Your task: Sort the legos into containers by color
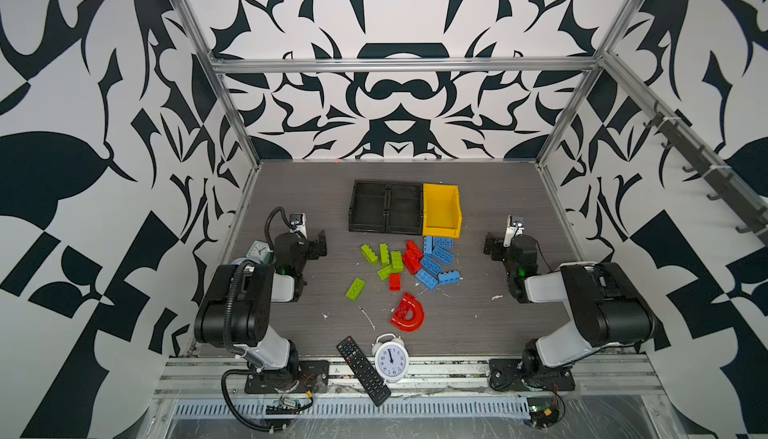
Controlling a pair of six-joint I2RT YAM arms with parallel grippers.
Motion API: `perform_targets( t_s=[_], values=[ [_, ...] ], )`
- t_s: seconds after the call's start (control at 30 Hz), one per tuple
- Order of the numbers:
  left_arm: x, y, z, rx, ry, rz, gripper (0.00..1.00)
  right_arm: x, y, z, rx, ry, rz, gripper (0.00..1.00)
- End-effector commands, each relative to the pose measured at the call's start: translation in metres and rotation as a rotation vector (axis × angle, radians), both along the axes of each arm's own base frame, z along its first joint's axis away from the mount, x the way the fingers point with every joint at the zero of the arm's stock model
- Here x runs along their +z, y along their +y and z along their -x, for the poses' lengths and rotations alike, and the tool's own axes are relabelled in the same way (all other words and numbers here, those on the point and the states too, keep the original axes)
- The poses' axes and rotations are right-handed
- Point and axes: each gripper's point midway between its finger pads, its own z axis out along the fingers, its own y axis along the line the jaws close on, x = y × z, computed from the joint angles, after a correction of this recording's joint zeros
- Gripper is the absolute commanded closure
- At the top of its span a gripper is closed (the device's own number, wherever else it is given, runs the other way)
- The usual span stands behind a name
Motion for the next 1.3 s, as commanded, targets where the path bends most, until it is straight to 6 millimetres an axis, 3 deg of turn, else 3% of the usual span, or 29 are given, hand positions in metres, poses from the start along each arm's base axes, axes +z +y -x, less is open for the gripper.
perform_targets(
  t_s=[0.0, 0.8, 0.83, 0.93, 1.03, 1.1, 1.2, 1.27],
  values=[
    [0.013, -0.003, -0.006, -0.016, -0.038, -0.003, 0.01, 0.015, 0.002, -0.009, 0.005, -0.048, 0.005, 0.0],
    [0.013, -0.003, -0.007, -0.016, -0.036, -0.002, 0.01, 0.015, 0.003, -0.01, 0.013, -0.045, 0.011, 0.0],
    [0.013, -0.003, -0.007, -0.016, -0.035, -0.002, 0.01, 0.014, 0.012, -0.011, 0.064, -0.036, -0.002, 0.0],
    [0.014, -0.003, -0.007, -0.016, -0.037, -0.002, 0.01, 0.013, 0.013, -0.011, 0.071, -0.034, -0.002, 0.0],
    [0.015, -0.001, -0.007, -0.008, -0.044, -0.004, 0.01, 0.025, 0.007, -0.013, 0.032, -0.044, 0.0, 0.0],
    [0.023, 0.004, -0.006, 0.022, -0.043, -0.001, 0.01, 0.038, -0.001, -0.013, -0.017, -0.023, 0.012, 0.01],
    [0.043, -0.004, -0.003, 0.001, -0.052, -0.034, 0.01, 0.058, 0.008, -0.015, 0.007, 0.042, -0.019, 0.08],
    [0.062, -0.018, -0.001, -0.022, -0.052, -0.083, 0.01, 0.064, 0.032, -0.016, 0.096, 0.118, -0.132, 0.11]
  ],
)
